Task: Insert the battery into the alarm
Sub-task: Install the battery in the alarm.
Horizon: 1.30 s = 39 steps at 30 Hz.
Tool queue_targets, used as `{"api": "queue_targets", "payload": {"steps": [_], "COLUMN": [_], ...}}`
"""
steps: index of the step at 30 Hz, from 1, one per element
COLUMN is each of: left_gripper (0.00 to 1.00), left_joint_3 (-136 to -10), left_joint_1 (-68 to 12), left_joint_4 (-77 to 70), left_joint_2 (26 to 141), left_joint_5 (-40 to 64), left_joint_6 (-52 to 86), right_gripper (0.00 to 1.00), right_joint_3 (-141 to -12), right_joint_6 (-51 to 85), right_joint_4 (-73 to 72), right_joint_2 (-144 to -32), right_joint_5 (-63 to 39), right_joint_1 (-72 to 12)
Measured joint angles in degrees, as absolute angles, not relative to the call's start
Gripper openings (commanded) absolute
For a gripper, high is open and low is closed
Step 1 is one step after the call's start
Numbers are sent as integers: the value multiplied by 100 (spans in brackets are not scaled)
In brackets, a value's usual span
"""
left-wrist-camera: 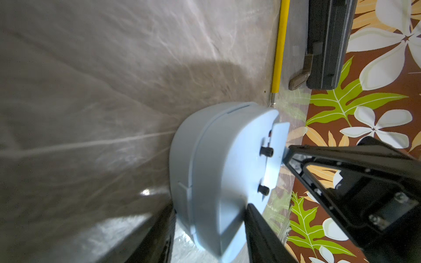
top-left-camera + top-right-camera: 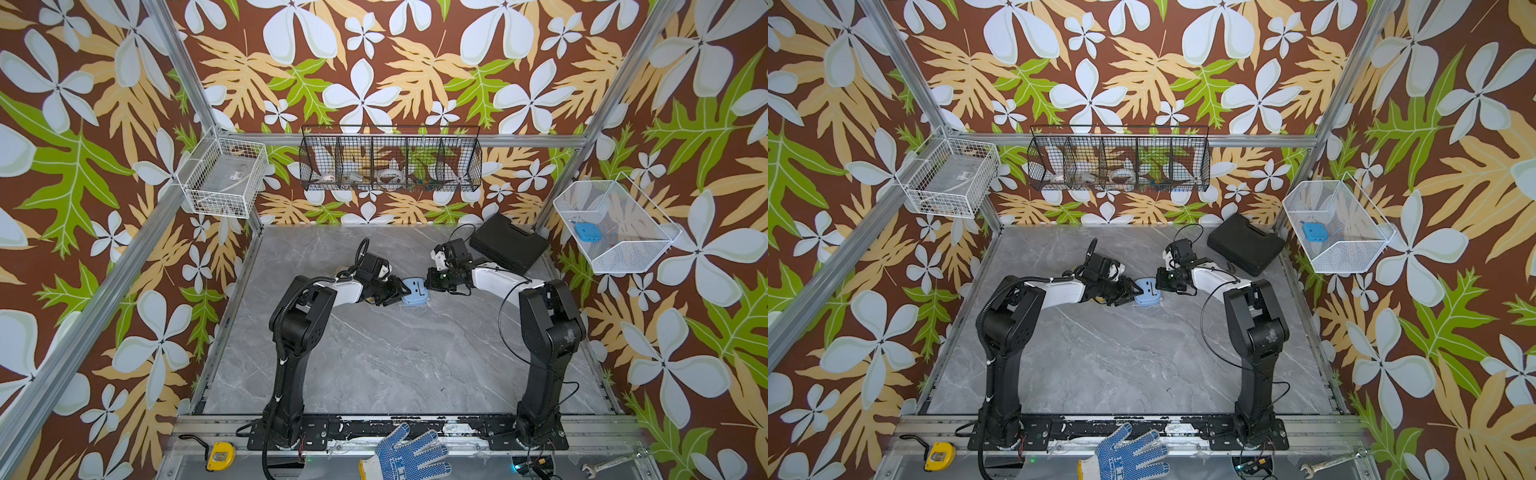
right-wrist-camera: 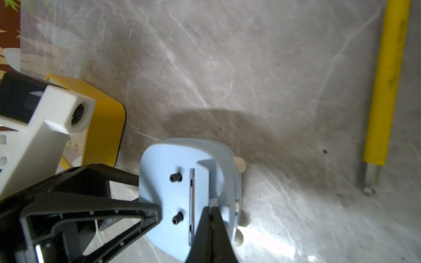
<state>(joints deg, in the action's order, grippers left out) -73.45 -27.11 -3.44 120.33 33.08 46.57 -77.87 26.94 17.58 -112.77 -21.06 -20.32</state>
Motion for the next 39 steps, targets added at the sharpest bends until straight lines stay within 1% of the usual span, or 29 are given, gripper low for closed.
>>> {"api": "queue_targets", "payload": {"steps": [20, 39], "left_gripper": [50, 50], "left_joint_3": [-7345, -7321], "left_joint_1": [-2711, -2711], "left_joint_4": [-344, -388], "left_joint_2": [12038, 12038], "left_joint_5": [3321, 3330], "left_joint_6": [4657, 4663], "right_gripper": [0, 0], "right_joint_3": [-8106, -8149], "right_joint_6": [2611, 2547], "right_joint_4": [2018, 2333], "right_joint_2": [-11459, -11399], "right_joint_5": [-2180, -2375], "right_joint_1": [-2018, -1916]}}
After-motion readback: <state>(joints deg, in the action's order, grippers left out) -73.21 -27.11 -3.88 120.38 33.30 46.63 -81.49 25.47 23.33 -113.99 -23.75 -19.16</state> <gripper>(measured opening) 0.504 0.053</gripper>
